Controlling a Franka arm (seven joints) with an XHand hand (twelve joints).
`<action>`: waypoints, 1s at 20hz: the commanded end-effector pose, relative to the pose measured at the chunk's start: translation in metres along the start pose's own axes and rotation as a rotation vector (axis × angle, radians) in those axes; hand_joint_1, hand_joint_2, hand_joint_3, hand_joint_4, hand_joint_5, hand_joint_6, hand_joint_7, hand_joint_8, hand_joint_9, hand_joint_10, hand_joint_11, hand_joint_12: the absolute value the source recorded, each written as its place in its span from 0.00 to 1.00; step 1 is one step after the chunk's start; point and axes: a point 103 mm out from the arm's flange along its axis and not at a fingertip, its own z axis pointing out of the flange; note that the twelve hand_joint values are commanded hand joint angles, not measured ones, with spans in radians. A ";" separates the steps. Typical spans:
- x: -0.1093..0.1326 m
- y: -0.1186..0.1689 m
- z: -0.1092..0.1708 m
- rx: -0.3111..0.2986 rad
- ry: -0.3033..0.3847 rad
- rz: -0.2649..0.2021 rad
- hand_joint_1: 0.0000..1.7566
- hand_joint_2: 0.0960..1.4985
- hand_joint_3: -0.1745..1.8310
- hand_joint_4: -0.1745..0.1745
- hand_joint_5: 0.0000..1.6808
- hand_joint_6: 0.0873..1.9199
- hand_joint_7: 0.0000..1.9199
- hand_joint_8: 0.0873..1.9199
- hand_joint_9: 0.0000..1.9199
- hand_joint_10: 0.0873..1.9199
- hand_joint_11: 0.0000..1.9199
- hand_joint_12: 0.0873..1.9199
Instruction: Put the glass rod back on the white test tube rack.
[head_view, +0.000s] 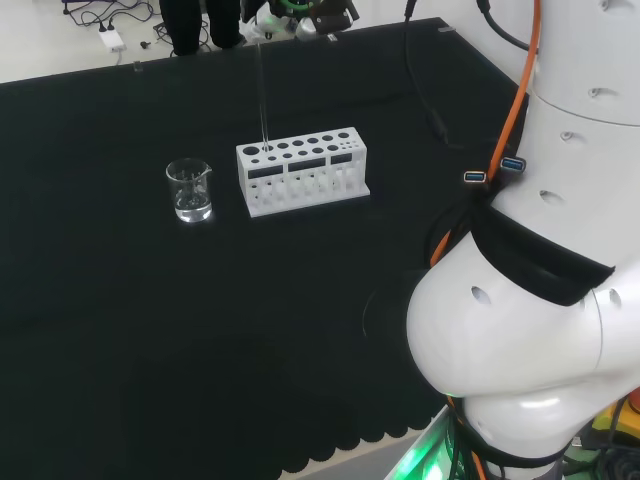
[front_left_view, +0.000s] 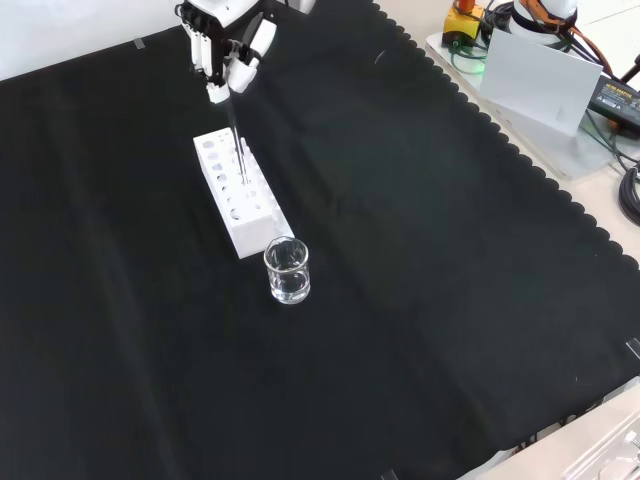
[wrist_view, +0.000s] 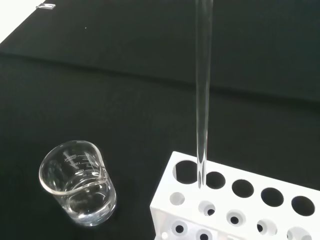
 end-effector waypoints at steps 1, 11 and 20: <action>0.001 0.001 0.003 0.001 0.015 0.015 0.74 0.73 0.00 0.00 0.78 0.02 0.60 0.53 0.90 0.36 0.89 0.29; -0.016 -0.015 -0.014 -0.016 -0.011 0.020 0.74 0.73 0.00 0.00 0.78 0.02 0.60 0.53 0.90 0.36 0.89 0.29; -0.011 -0.015 -0.011 -0.017 -0.006 0.024 0.74 0.73 0.00 0.00 0.78 0.02 0.60 0.53 0.90 0.36 0.89 0.29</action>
